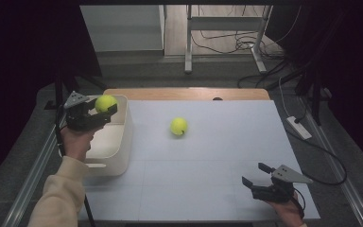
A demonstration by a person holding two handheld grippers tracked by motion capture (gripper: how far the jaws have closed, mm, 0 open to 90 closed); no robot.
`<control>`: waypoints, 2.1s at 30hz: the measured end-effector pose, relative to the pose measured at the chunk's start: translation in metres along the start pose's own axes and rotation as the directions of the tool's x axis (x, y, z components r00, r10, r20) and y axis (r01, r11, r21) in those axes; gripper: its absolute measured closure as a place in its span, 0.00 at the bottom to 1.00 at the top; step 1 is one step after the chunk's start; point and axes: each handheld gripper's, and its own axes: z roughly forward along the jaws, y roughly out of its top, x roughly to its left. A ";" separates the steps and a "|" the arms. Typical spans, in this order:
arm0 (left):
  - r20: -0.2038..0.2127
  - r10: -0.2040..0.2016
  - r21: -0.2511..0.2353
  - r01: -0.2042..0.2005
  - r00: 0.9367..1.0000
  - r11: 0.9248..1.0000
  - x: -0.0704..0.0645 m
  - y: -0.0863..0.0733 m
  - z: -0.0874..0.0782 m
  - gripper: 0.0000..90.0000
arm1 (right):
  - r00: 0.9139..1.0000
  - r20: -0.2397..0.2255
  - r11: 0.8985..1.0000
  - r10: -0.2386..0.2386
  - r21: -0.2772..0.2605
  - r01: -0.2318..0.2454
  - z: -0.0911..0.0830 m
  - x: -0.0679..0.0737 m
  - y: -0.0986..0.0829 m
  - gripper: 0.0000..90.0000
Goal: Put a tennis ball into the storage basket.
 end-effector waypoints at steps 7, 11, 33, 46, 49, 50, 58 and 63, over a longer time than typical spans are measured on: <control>-0.020 -0.030 0.010 0.030 0.999 0.999 0.011 0.002 0.003 0.30 | 1.000 -0.001 1.000 -0.001 0.003 0.001 0.000 -0.001 0.000 0.15; -0.033 -0.034 0.021 0.034 0.999 0.999 0.014 0.002 0.006 0.30 | 1.000 0.000 1.000 0.000 0.002 0.000 0.000 -0.001 0.000 0.15; -0.102 -0.065 0.046 0.070 0.993 0.996 0.037 0.004 0.015 0.30 | 1.000 0.000 1.000 -0.002 0.006 0.002 0.001 -0.001 -0.001 0.15; -0.130 -0.073 0.105 0.087 0.989 0.991 0.048 0.000 0.025 0.30 | 1.000 -0.001 1.000 0.000 0.008 0.000 0.001 -0.001 -0.001 0.15; -0.140 -0.071 0.118 0.088 0.988 0.989 0.050 -0.001 0.026 0.30 | 1.000 -0.002 1.000 0.000 0.007 0.000 0.001 -0.001 -0.001 0.15; -0.142 -0.075 0.120 0.092 0.987 0.988 0.051 -0.002 0.027 0.30 | 1.000 -0.002 1.000 0.000 0.007 0.000 0.001 -0.001 -0.001 0.15; -0.163 -0.064 0.155 0.090 0.985 0.984 0.053 -0.001 0.031 0.30 | 1.000 -0.001 1.000 -0.001 0.010 0.001 0.001 -0.001 -0.001 0.15; -0.173 -0.053 0.180 0.084 0.983 0.980 0.053 -0.001 0.035 0.30 | 1.000 -0.001 1.000 -0.002 0.009 0.002 0.002 -0.001 -0.002 0.15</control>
